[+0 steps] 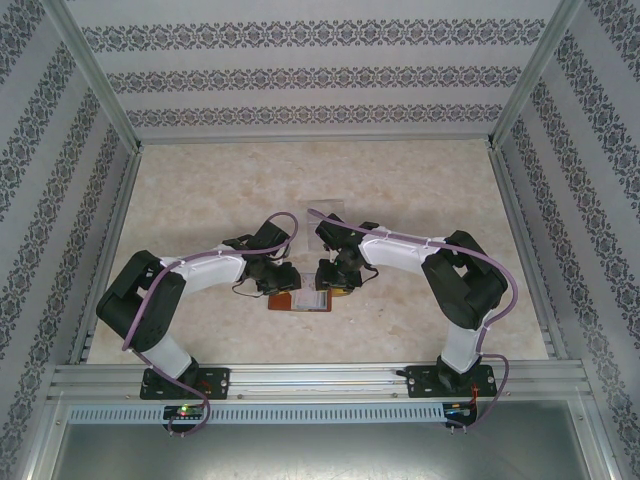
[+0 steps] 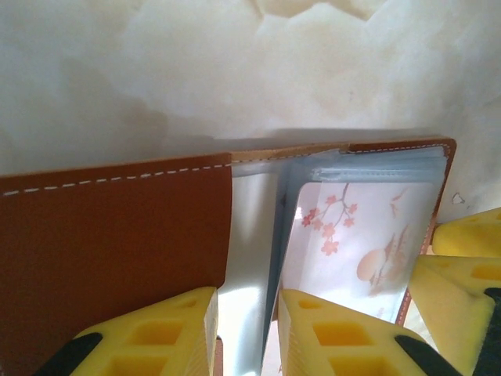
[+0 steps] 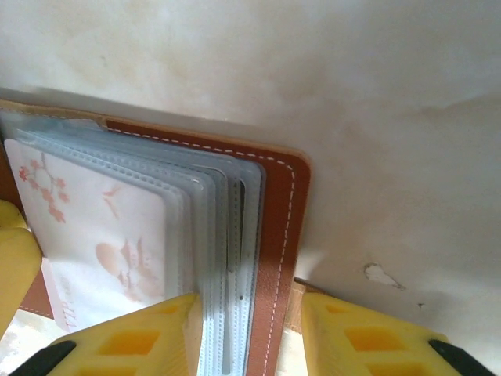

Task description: Take the credit cards out of the card holder

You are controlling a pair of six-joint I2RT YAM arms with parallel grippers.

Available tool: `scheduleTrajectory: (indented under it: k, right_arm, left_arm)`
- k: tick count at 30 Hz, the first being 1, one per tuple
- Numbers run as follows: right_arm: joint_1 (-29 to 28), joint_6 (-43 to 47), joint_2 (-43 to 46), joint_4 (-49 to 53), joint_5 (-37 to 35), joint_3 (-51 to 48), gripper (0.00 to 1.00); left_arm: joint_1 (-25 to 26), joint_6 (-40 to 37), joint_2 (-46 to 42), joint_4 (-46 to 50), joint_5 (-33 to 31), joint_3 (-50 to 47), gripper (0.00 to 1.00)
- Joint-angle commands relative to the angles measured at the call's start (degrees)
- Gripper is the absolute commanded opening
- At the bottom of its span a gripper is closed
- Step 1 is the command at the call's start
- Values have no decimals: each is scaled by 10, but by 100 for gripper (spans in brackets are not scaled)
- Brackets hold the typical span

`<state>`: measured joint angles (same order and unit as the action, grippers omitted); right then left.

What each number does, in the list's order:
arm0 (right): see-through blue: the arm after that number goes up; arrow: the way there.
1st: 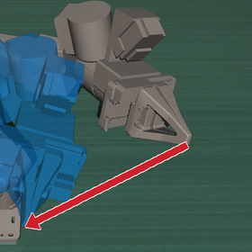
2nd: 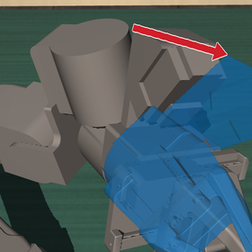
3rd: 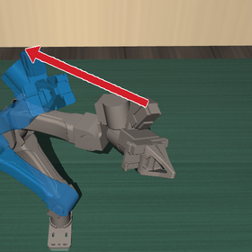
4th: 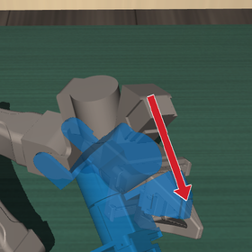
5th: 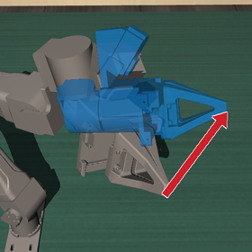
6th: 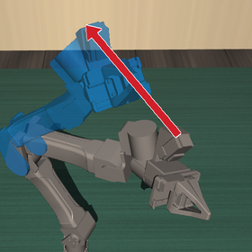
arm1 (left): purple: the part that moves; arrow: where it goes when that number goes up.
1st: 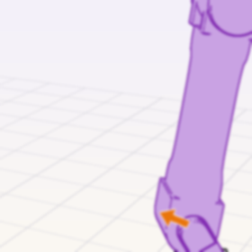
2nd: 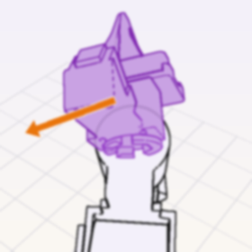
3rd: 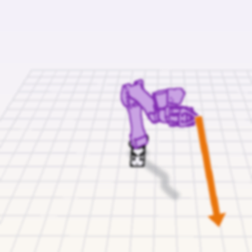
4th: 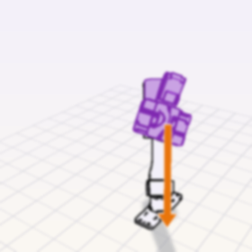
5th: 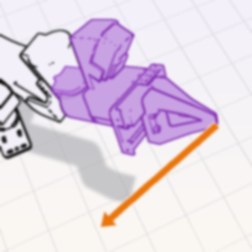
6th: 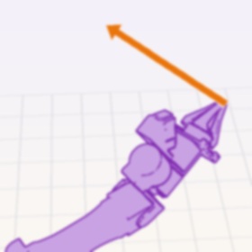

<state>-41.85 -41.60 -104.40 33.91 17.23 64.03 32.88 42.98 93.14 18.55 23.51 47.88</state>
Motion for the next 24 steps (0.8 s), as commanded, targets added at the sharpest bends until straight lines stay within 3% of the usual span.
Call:
scheduleTrajectory:
  k: [1, 13, 18, 24]
  right_arm:
    - [3, 7, 4, 23, -23, 13, 38]
    - [-4, -17, 36, -2, -5, 18, 44]
    - [-8, -29, 47, 15, -45, 22, 45]
    - [-8, -31, 32, -10, 1, 21, 46]
  left_arm:
    - [-2, 7, -10, 17, -6, -11, 26]
    - [-2, 8, -8, 16, -2, -11, 27]
    - [-2, 5, -7, 19, -2, -6, 27]
    - [-1, 6, -6, 20, 1, -3, 28]
